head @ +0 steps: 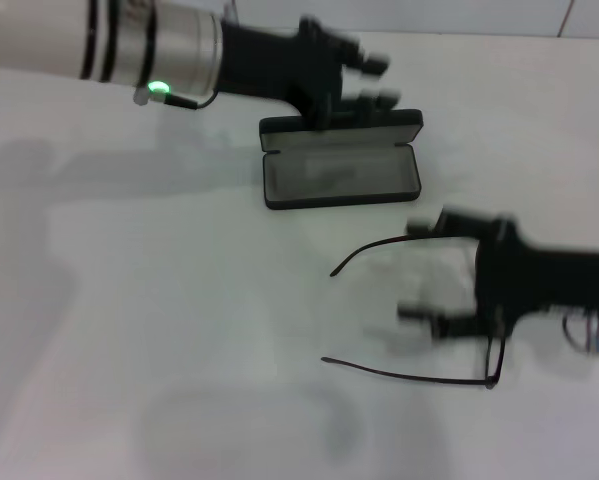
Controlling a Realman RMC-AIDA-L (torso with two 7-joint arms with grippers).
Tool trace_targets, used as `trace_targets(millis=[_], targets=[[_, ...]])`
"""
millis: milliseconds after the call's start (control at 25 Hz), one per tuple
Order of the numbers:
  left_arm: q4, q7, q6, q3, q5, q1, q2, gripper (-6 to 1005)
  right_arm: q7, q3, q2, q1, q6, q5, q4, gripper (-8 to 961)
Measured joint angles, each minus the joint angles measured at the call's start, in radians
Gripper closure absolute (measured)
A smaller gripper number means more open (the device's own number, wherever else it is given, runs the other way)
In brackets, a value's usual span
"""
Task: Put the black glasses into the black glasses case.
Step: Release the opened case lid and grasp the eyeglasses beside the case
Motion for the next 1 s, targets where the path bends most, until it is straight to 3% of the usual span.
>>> trace_targets(millis=[120, 200, 320, 360, 400, 480, 520, 560, 600, 640, 760, 800, 880, 1000], targets=[[0.005, -0.048, 0.062, 0.0, -0.125, 0.063, 0.012, 613, 0.1, 0.112, -0.005, -0.015, -0.017, -0.004, -0.033, 203], [0.004, -0.062, 0.061, -0.001, -0.172, 0.107, 0.009, 605, 0.216, 0.149, -0.032, -0.033, -0.012, -0.006, -0.104, 204], [0.003, -0.082, 0.033, 0.0, -0.198, 0.157, -0.007, 576, 0.387, 0.157, -0.073, -0.057, 0.024, -0.025, -0.222, 206], [0.001, -0.084, 0.013, 0.0, -0.209, 0.176, -0.018, 563, 0.546, 0.176, -0.097, -0.08, 0.076, -0.099, -0.353, 207], [-0.001, -0.08, -0.004, 0.0, -0.217, 0.19, -0.027, 550, 0.546, 0.176, -0.097, -0.08, 0.076, -0.099, -0.353, 207], [-0.001, -0.069, -0.035, 0.0, -0.225, 0.21, -0.039, 524, 0.766, 0.23, -0.101, -0.113, 0.141, -0.259, -0.526, 208], [0.001, -0.065, -0.046, 0.0, -0.223, 0.214, -0.043, 489, 0.872, 0.259, -0.093, -0.128, 0.155, -0.351, -0.611, 209], [0.003, -0.061, -0.063, 0.0, -0.219, 0.216, -0.045, 455, 1.08, 0.323, -0.056, -0.156, 0.155, -0.606, -0.817, 209], [0.005, -0.06, -0.073, 0.0, -0.214, 0.216, -0.046, 420, 1.08, 0.323, -0.056, -0.156, 0.155, -0.606, -0.817, 210], [0.007, -0.058, -0.081, 0.0, -0.21, 0.216, -0.046, 385, 1.166, 0.361, -0.025, -0.164, 0.116, -0.774, -0.924, 210], [0.021, -0.045, -0.098, 0.0, -0.206, 0.216, -0.046, 277, 1.267, 0.449, 0.064, -0.166, -0.052, -1.079, -1.145, 211], [0.025, -0.043, -0.099, 0.0, -0.206, 0.216, -0.046, 239, 1.267, 0.465, 0.084, -0.164, -0.11, -1.144, -1.19, 212], [0.029, -0.039, -0.1, 0.0, -0.207, 0.216, -0.046, 162, 1.203, 0.466, 0.099, -0.161, -0.189, -1.226, -1.242, 213], [0.029, -0.036, -0.1, 0.0, -0.208, 0.226, -0.047, 120, 1.036, 0.448, 0.097, -0.163, -0.221, -1.245, -1.261, 214]])
